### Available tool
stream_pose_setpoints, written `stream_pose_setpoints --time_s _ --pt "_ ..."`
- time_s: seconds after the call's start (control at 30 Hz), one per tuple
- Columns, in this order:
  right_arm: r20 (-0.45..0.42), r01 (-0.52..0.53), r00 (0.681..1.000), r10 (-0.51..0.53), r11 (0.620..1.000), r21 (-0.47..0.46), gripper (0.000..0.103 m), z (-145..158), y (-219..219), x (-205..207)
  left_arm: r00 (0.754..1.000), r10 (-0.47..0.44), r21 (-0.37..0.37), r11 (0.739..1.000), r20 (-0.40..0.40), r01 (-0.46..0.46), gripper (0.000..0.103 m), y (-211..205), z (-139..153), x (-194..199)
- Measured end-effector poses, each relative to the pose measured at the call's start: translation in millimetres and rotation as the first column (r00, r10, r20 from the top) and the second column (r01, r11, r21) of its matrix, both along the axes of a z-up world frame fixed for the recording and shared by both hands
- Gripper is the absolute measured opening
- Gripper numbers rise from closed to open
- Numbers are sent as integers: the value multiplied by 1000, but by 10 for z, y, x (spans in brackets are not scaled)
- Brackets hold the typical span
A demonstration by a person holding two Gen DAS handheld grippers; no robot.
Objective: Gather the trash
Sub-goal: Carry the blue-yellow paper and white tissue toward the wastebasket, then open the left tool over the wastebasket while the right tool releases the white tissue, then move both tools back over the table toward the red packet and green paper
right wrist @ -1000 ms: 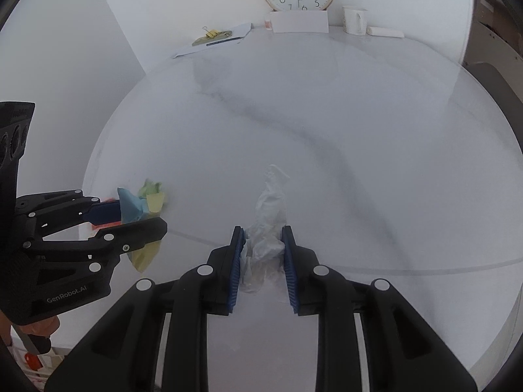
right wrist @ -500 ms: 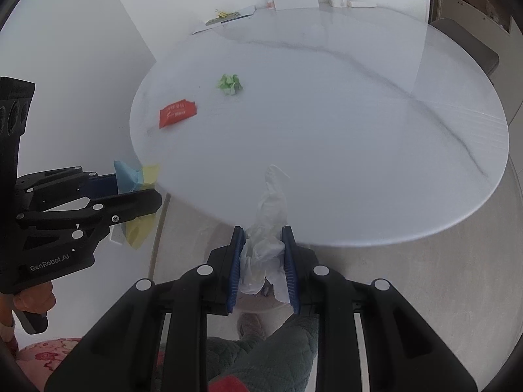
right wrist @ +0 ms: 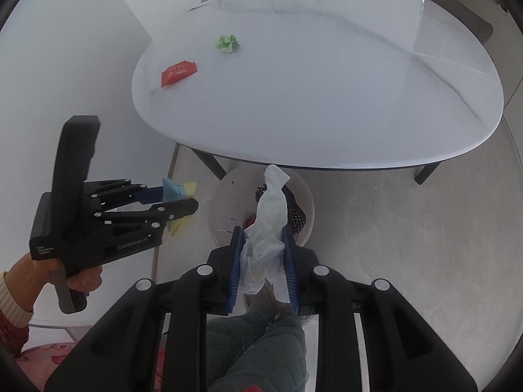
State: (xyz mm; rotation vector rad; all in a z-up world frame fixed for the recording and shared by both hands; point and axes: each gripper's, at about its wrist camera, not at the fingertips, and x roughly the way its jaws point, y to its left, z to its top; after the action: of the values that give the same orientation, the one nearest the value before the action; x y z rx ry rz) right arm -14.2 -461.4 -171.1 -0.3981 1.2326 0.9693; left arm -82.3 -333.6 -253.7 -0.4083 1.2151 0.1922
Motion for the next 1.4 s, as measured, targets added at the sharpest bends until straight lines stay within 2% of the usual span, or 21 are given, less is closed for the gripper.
stream_pose_setpoints --time_s 0.1,0.17,0.23,0.27,0.4,0.5,0.73,0.8,0.93,1.07,1.17,1.23,1.3,1.4 --pt "-10 -17 1000 17 1000 -19 27 -69 19 11 1000 1 7 1000 -8 -1 32 -22 -117 61" --pt "-13 -31 999 30 999 -32 27 -117 30 23 1000 4 12 1000 -12 -3 37 -18 -198 111" --pt "-16 -38 999 37 999 -36 27 -153 45 45 1000 4 6 1000 -24 -4 57 -16 -289 146" --pt "-19 -41 999 40 999 -36 27 -170 42 56 1000 8 10 1000 -25 -8 62 -13 -332 162" --pt "-23 -73 997 72 996 -44 28 -227 99 76 999 9 9 1000 -51 -9 65 5 -455 243" --pt "-25 -91 996 90 995 -49 28 -262 136 97 998 21 9 1000 -56 -21 66 30 -425 259" --pt "-33 -132 991 132 991 -18 28 -221 72 142 996 84 46 996 -34 -82 71 55 23 93" --pt "-26 -158 987 158 987 -5 28 -216 61 121 993 112 62 992 -22 -110 78 43 226 -23" --pt "-20 -226 974 226 974 24 28 -326 63 6 982 190 141 972 6 -189 87 -5 681 -314" --pt "-54 -264 963 266 964 44 29 -569 173 -89 958 284 128 949 48 -288 90 -11 972 -551" --pt "-66 -292 953 294 955 40 37 -762 290 -144 944 324 142 934 60 -329 90 -16 1049 -589" --pt "-70 -303 950 304 953 31 56 -876 363 -160 939 340 152 926 54 -344 90 -7 1032 -577" --pt "-56 -303 951 304 953 10 68 -965 424 -161 935 353 150 923 38 -355 90 17 985 -546" --pt "-62 -304 951 303 953 6 70 -1021 464 -144 928 370 148 917 37 -372 90 44 967 -520"
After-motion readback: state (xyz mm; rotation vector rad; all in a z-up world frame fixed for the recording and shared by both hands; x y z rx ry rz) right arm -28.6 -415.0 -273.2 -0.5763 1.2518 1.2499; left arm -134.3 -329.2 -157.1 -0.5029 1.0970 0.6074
